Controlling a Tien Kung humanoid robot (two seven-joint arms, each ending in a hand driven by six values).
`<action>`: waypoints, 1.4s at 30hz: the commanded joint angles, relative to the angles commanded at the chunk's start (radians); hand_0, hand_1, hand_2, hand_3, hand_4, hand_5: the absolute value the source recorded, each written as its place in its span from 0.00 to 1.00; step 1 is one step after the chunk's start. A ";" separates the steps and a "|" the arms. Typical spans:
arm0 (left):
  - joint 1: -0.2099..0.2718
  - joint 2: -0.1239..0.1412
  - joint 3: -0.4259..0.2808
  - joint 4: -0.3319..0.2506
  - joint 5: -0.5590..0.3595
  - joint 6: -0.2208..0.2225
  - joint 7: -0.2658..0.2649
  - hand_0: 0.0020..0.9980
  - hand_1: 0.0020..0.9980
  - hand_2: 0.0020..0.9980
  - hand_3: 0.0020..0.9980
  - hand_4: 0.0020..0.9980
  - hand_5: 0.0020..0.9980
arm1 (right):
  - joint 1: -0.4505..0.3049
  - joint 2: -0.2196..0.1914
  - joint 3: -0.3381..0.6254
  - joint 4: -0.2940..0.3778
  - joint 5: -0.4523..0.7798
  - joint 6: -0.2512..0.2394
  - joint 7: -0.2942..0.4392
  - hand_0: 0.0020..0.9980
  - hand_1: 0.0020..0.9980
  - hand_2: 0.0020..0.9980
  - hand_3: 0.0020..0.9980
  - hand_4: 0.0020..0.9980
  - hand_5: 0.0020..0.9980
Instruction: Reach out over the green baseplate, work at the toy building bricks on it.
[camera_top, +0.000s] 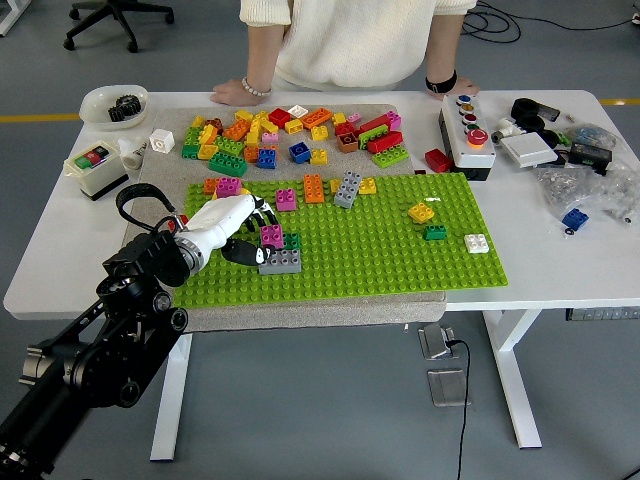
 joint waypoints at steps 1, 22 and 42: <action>0.000 0.000 0.000 0.000 0.000 -0.001 0.000 0.67 0.59 0.54 0.54 0.63 0.16 | 0.000 0.000 0.000 0.000 0.000 0.000 0.000 0.74 0.64 0.69 0.64 0.85 0.53; -0.004 -0.002 -0.006 0.011 0.000 0.006 -0.021 0.69 0.60 0.54 0.55 0.64 0.17 | 0.000 0.000 -0.001 0.000 0.003 0.005 0.001 0.74 0.64 0.68 0.64 0.85 0.53; -0.004 -0.002 -0.007 0.034 0.000 0.017 -0.059 0.73 0.63 0.55 0.55 0.68 0.18 | -0.002 0.001 -0.003 0.000 0.004 0.008 0.001 0.74 0.64 0.68 0.64 0.85 0.54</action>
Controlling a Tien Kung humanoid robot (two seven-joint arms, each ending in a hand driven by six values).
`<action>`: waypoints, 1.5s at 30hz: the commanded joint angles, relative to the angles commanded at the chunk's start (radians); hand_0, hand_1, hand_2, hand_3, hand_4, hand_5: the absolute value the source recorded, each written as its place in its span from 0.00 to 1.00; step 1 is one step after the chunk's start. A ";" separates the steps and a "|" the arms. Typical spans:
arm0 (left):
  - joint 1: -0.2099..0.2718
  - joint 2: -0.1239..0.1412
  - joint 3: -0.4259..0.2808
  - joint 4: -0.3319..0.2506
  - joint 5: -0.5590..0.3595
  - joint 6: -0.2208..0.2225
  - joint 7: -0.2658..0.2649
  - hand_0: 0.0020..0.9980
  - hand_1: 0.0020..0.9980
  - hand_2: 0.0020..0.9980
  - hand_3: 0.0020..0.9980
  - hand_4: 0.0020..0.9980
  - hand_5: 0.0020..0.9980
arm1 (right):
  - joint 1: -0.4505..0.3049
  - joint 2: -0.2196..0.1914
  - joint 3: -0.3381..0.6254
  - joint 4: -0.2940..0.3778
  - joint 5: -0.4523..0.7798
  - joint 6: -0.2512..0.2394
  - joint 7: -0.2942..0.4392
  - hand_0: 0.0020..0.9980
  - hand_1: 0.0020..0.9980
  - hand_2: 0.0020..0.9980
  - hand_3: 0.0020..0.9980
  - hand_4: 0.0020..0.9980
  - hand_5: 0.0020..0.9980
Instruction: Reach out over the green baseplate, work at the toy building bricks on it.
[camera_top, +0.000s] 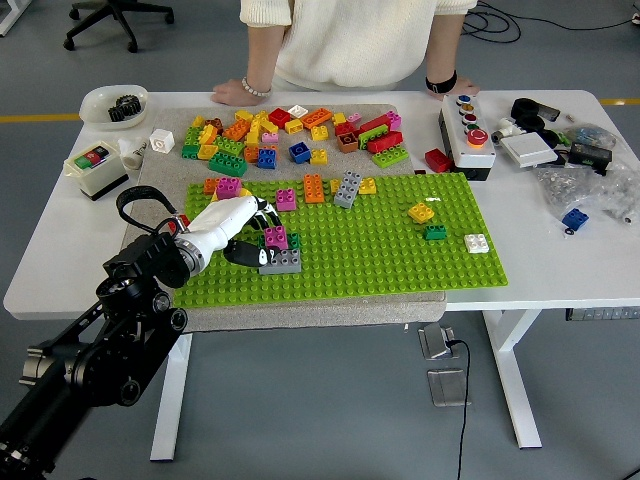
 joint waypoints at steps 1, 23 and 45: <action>0.000 0.000 -0.001 0.002 0.000 0.002 -0.002 0.73 0.63 0.55 0.55 0.68 0.18 | 0.000 0.000 0.000 0.000 0.000 0.000 0.000 0.74 0.64 0.68 0.64 0.85 0.54; -0.017 0.024 0.013 0.018 0.000 0.003 -0.038 0.73 0.65 0.55 0.56 0.70 0.20 | -0.001 0.000 0.001 0.000 -0.003 0.005 0.001 0.74 0.64 0.68 0.63 0.85 0.54; -0.032 0.039 0.034 0.031 0.000 0.011 -0.055 0.74 0.66 0.55 0.56 0.71 0.19 | 0.002 0.000 0.002 0.000 0.000 0.004 0.001 0.74 0.64 0.68 0.63 0.85 0.54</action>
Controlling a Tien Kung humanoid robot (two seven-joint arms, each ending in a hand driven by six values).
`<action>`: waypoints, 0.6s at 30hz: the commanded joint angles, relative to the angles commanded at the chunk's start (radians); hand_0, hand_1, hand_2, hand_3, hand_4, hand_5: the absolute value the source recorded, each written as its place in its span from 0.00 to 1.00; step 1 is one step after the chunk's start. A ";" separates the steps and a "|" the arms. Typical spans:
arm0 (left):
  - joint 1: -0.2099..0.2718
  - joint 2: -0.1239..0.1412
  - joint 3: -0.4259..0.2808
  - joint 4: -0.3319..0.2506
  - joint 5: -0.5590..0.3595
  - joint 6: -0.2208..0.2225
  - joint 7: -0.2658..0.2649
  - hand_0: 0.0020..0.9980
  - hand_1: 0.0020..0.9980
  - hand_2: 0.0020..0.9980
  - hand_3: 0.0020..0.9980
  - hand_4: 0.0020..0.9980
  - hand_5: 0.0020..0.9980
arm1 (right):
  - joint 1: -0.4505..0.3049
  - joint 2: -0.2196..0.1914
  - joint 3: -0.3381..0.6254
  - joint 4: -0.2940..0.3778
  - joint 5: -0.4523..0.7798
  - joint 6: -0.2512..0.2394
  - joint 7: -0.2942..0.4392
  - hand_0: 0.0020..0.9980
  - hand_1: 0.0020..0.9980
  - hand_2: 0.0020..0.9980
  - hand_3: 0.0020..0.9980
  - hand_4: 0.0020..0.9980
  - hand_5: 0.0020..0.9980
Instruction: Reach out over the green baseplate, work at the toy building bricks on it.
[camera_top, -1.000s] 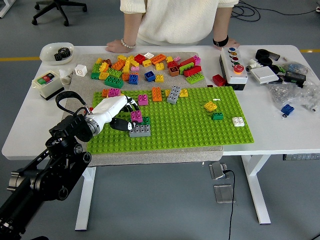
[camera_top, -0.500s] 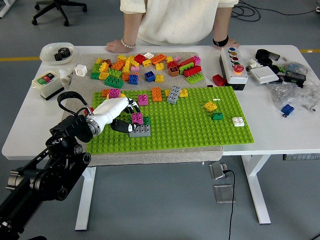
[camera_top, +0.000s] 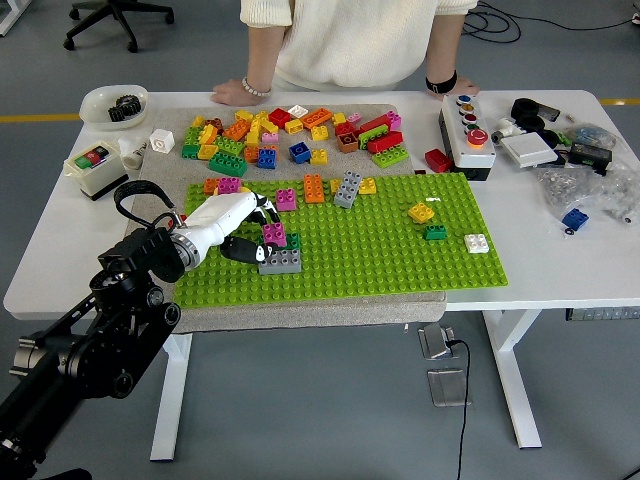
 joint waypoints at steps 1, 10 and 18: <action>-0.001 0.002 0.002 0.001 0.000 0.000 -0.001 0.74 0.66 0.55 0.56 0.71 0.19 | 0.000 0.000 0.000 0.000 0.000 0.000 0.000 0.74 0.64 0.68 0.63 0.85 0.54; -0.005 0.009 0.013 0.011 0.000 0.006 -0.009 0.74 0.67 0.56 0.56 0.72 0.19 | 0.000 0.000 0.001 0.000 0.000 0.000 0.000 0.74 0.64 0.68 0.63 0.85 0.55; -0.010 0.012 0.017 0.018 0.000 0.011 -0.014 0.75 0.68 0.56 0.56 0.72 0.19 | 0.002 0.000 0.001 0.000 0.002 0.000 0.000 0.74 0.64 0.68 0.63 0.85 0.55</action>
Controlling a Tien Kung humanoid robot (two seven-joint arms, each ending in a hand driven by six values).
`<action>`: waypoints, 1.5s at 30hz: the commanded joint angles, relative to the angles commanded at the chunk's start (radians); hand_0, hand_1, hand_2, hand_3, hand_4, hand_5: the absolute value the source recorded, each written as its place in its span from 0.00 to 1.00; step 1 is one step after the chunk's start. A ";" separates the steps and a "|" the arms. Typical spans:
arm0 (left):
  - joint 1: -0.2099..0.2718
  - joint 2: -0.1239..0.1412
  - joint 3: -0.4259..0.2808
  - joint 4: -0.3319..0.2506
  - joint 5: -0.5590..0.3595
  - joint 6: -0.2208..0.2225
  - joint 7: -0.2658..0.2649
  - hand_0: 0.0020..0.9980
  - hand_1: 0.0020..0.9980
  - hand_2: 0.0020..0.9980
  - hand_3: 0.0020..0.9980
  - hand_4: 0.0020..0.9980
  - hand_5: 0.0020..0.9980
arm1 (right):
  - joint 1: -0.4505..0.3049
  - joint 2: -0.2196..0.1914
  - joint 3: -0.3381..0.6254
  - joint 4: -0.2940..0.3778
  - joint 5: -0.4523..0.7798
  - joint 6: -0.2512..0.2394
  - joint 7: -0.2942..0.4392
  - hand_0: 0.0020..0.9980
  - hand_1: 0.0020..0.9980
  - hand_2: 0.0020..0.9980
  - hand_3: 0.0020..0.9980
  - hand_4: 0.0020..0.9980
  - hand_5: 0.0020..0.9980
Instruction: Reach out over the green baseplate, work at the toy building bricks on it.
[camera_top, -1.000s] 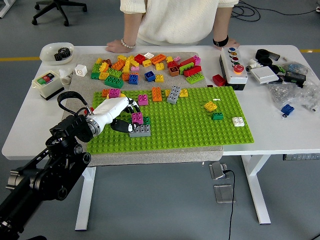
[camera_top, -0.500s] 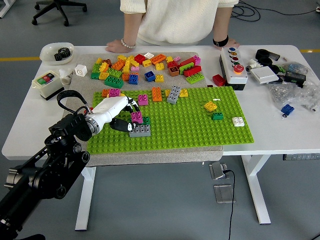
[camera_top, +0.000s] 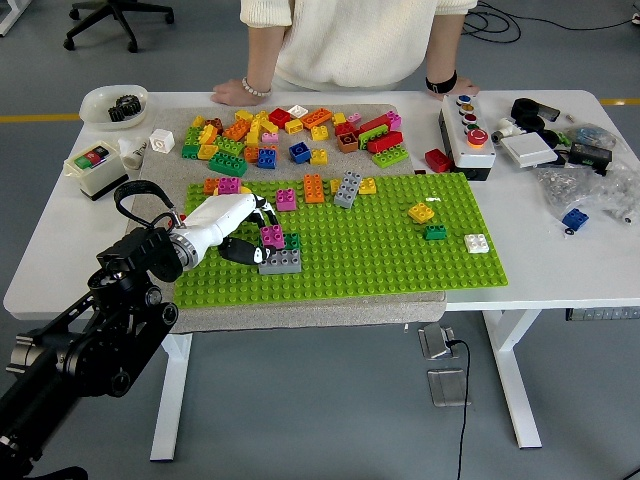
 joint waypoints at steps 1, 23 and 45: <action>0.000 0.000 0.000 0.001 0.000 0.002 -0.001 0.75 0.68 0.56 0.56 0.72 0.19 | 0.000 0.000 0.000 0.000 0.000 0.000 0.000 0.74 0.64 0.68 0.63 0.85 0.55; -0.006 0.004 0.001 0.007 0.000 -0.007 -0.007 0.75 0.68 0.56 0.56 0.72 0.19 | -0.001 0.001 0.002 0.000 -0.002 0.002 0.000 0.74 0.64 0.68 0.63 0.86 0.55; -0.008 0.008 0.007 0.016 0.000 -0.004 -0.017 0.76 0.69 0.57 0.61 0.78 0.20 | -0.003 0.001 0.001 0.000 -0.005 0.003 0.000 0.75 0.64 0.68 0.63 0.86 0.56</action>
